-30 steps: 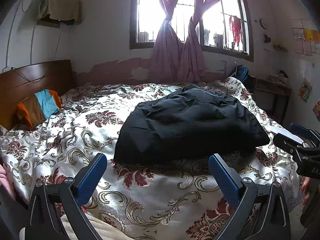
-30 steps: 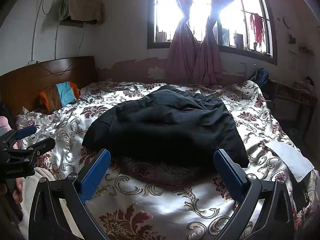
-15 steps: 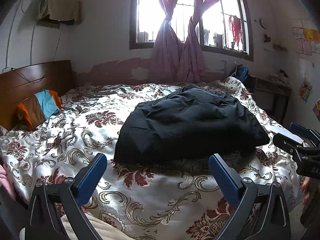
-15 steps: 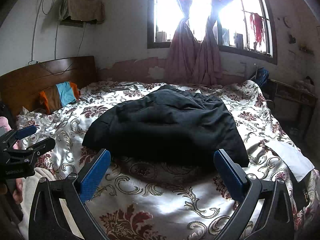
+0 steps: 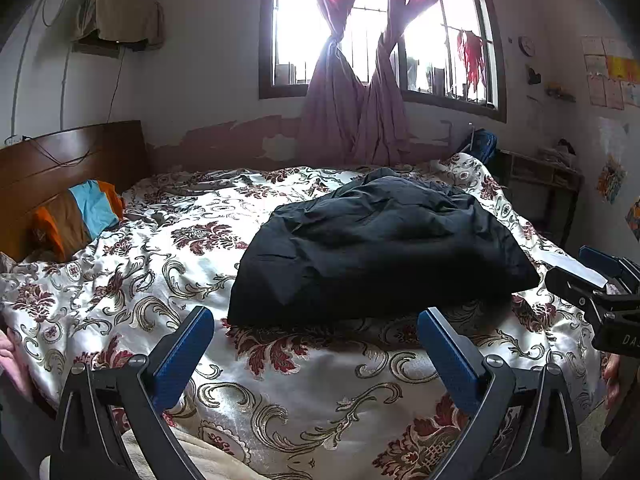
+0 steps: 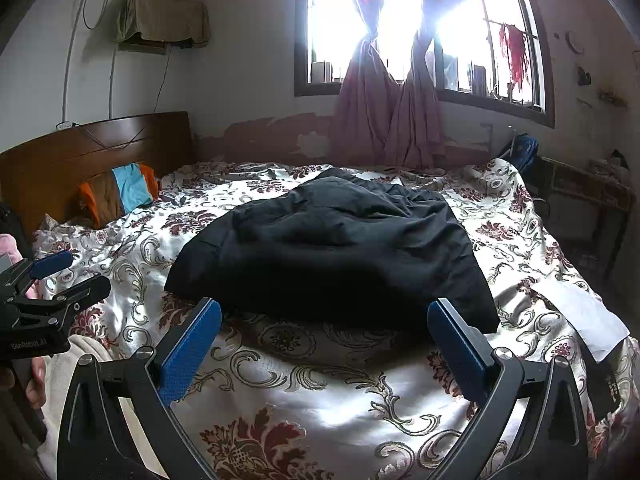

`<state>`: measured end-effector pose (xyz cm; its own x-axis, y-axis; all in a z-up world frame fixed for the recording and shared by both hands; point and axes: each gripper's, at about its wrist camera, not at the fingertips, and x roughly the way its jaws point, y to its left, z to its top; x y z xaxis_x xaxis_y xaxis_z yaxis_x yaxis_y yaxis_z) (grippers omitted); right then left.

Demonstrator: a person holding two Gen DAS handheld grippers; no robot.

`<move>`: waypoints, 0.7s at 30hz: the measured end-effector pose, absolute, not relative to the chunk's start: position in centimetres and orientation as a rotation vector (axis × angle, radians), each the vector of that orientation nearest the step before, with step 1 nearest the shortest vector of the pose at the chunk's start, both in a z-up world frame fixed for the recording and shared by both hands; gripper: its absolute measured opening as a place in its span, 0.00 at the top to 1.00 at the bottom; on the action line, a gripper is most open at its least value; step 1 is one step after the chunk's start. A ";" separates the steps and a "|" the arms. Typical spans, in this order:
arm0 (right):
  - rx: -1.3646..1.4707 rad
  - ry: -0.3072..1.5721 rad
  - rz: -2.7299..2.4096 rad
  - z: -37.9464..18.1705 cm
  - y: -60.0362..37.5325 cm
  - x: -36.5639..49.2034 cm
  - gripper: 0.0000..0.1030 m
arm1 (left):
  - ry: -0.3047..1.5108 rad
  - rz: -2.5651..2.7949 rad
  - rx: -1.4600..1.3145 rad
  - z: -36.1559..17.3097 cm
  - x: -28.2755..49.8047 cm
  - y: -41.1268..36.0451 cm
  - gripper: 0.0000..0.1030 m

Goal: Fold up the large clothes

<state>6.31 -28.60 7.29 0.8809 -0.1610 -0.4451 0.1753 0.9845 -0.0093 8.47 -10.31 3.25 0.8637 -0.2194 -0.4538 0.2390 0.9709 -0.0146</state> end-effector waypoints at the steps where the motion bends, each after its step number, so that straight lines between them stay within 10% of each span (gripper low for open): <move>1: 0.032 0.461 -0.175 7.3 -28.6 6.3 0.01 | 0.471 -0.240 0.043 3.2 8.5 -10.3 0.00; 21: 0.032 0.463 -0.174 7.2 -28.6 6.3 0.01 | 0.472 -0.239 0.044 3.2 8.5 -10.4 0.00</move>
<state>6.28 -28.55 7.20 0.8803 -0.1594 -0.4468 0.1740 0.9847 -0.0084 8.49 -10.43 3.22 0.8633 -0.2180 -0.4551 0.2382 0.9711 -0.0134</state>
